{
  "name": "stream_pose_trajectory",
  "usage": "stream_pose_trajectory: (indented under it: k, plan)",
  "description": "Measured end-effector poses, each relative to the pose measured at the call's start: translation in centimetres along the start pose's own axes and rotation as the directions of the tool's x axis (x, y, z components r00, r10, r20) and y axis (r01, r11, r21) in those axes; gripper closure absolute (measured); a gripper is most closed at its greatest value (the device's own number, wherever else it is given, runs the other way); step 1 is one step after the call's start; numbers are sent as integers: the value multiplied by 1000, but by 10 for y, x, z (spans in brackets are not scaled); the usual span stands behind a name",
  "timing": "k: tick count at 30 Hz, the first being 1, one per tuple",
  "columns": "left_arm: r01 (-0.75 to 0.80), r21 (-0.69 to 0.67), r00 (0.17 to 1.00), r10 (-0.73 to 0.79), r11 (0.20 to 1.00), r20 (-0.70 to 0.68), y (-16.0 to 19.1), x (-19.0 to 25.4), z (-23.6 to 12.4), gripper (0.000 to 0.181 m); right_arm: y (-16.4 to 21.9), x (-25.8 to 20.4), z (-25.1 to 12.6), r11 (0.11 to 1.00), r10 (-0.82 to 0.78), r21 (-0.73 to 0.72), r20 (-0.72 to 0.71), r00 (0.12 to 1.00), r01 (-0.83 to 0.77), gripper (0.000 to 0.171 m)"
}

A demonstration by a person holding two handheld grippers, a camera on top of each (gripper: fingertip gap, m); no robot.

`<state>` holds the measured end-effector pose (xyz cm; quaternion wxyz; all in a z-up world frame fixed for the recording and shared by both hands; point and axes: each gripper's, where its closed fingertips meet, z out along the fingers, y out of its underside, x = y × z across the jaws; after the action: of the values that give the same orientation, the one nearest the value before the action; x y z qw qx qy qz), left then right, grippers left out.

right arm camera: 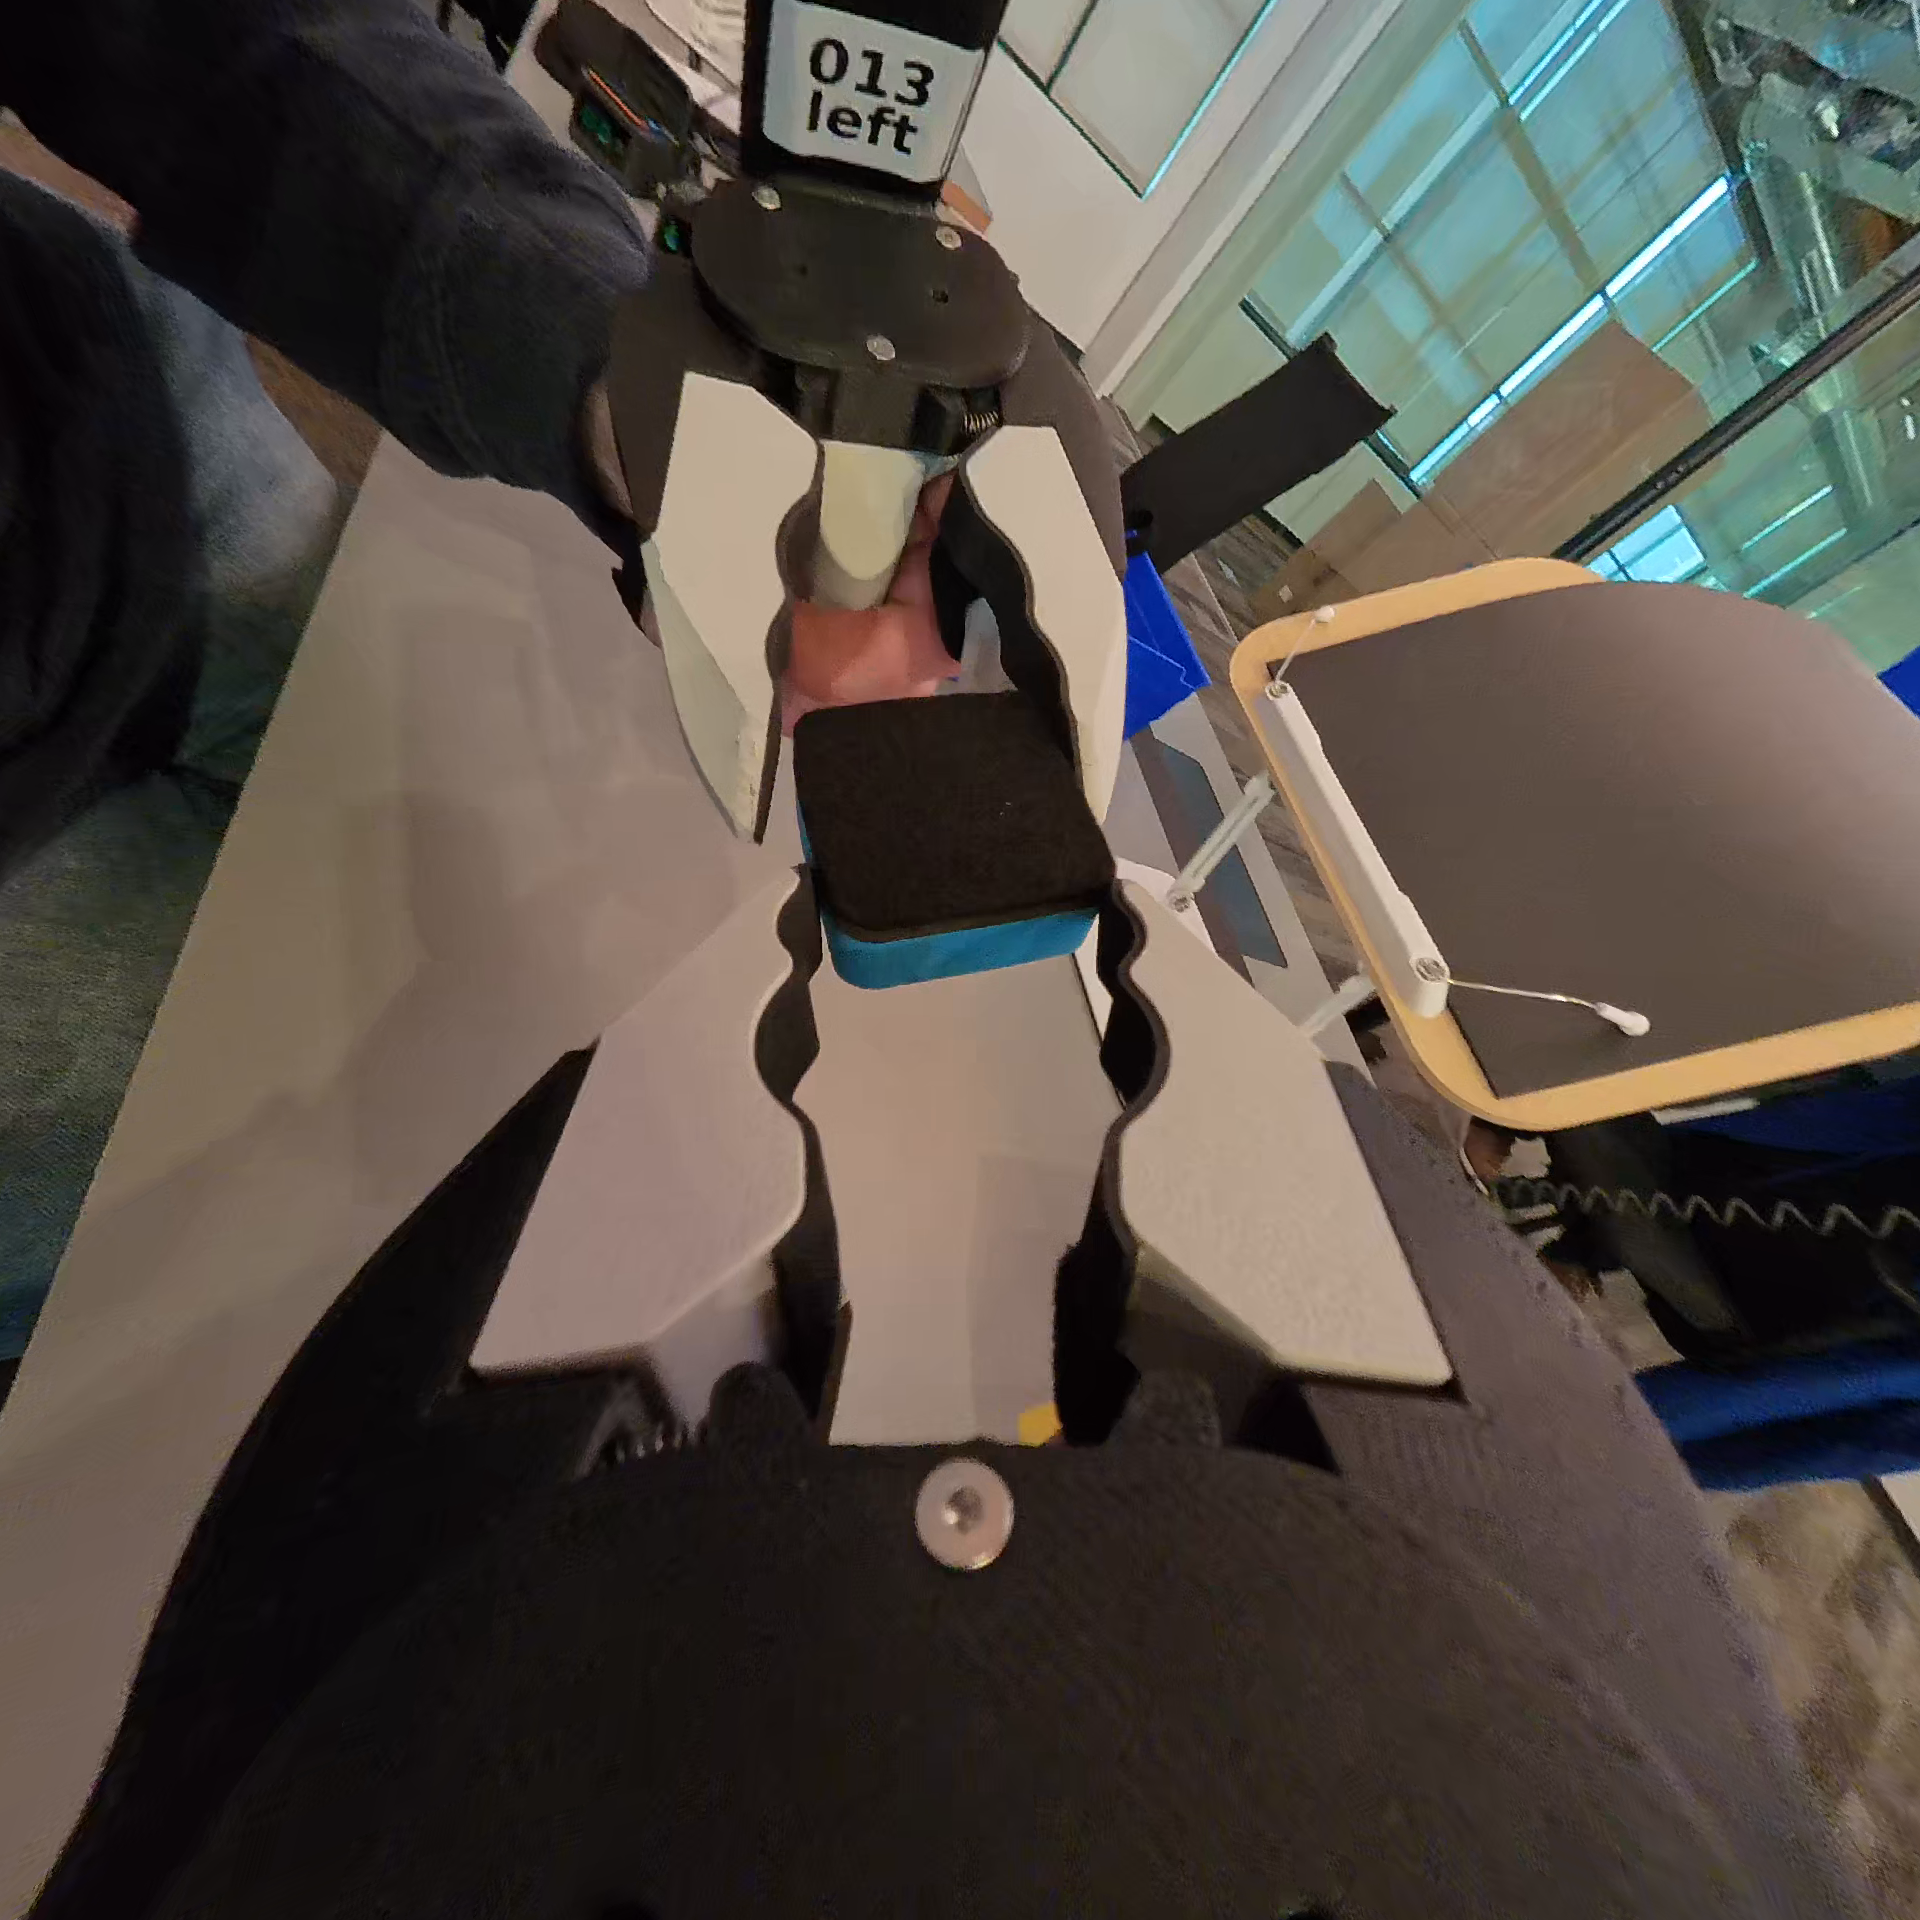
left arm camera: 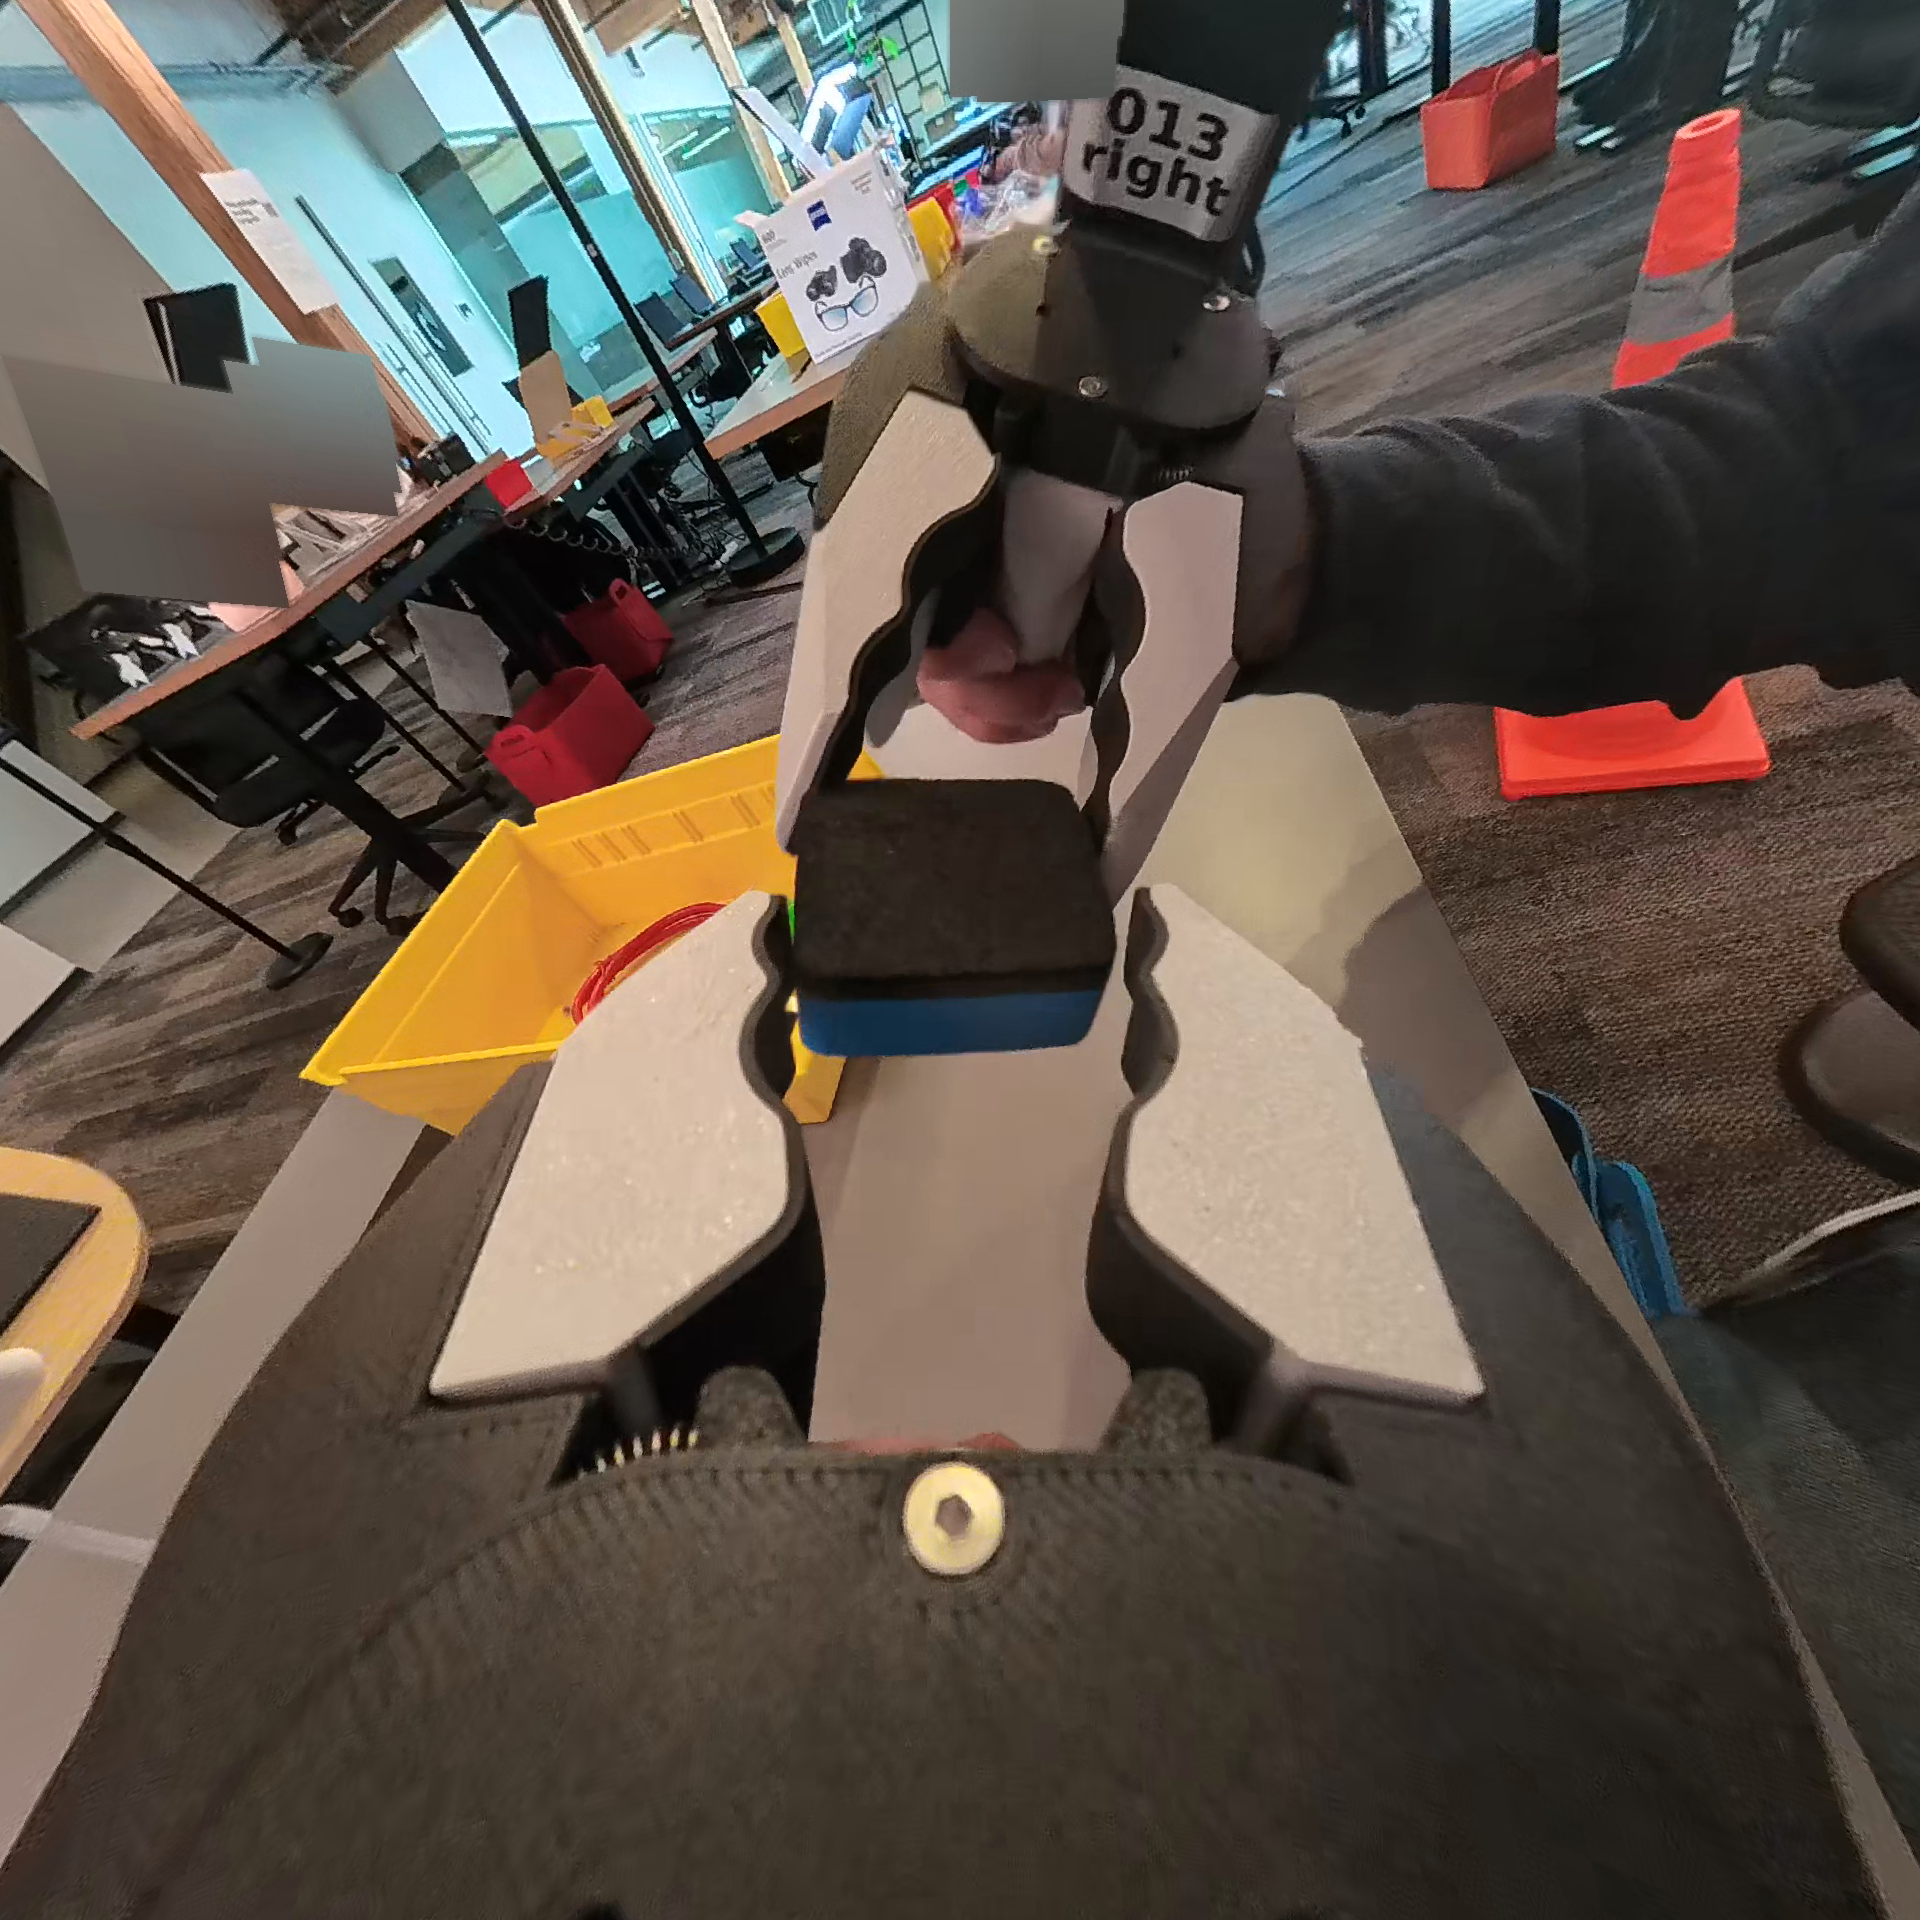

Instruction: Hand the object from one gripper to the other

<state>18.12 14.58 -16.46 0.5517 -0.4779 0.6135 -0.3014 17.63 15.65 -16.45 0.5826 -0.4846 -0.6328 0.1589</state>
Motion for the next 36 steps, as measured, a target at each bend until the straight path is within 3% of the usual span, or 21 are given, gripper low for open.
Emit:
stream_pose_trajectory:
  k: [5, 8, 11, 14, 16, 21, 28, 31, 36]
  plan:
    - [17, -9, 997, -16, 1000, 80, -2, -11, -7, 118, 16, 10, -1, 987, -76, -148, -68, 995, 65, 120]
    - [21, -86, 982, -5, 996, 189, -2, -26, -11, 118, 27, 16, -1, 958, -148, -264, -119, 982, 112, 120]
    - [176, -181, 948, -117, 968, 295, 7, -37, -7, 108, 33, 22, 2, 908, -243, -387, -177, 954, 160, 120]
    - [362, -149, 897, -301, 920, 324, 13, -34, 5, 99, 33, 26, 7, 865, -323, -465, -231, 918, 187, 120]
    - [415, -165, 877, -345, 895, 335, 21, -32, 13, 94, 36, 27, 9, 837, -365, -511, -252, 896, 197, 120]
    - [498, -118, 840, -445, 859, 310, 22, -34, 21, 94, 34, 23, 12, 795, -449, -548, -246, 859, 259, 120]
    - [526, -173, 814, -434, 833, 385, 39, -38, 28, 97, 34, 22, 21, 723, -535, -624, -234, 812, 297, 120]
    - [526, -173, 801, -418, 833, 428, 48, -42, 24, 110, 36, 19, 24, 732, -521, -619, -236, 820, 286, 120]
    - [526, -165, 802, -422, 834, 423, 51, -41, 23, 112, 36, 19, 26, 732, -525, -616, -239, 817, 291, 120]
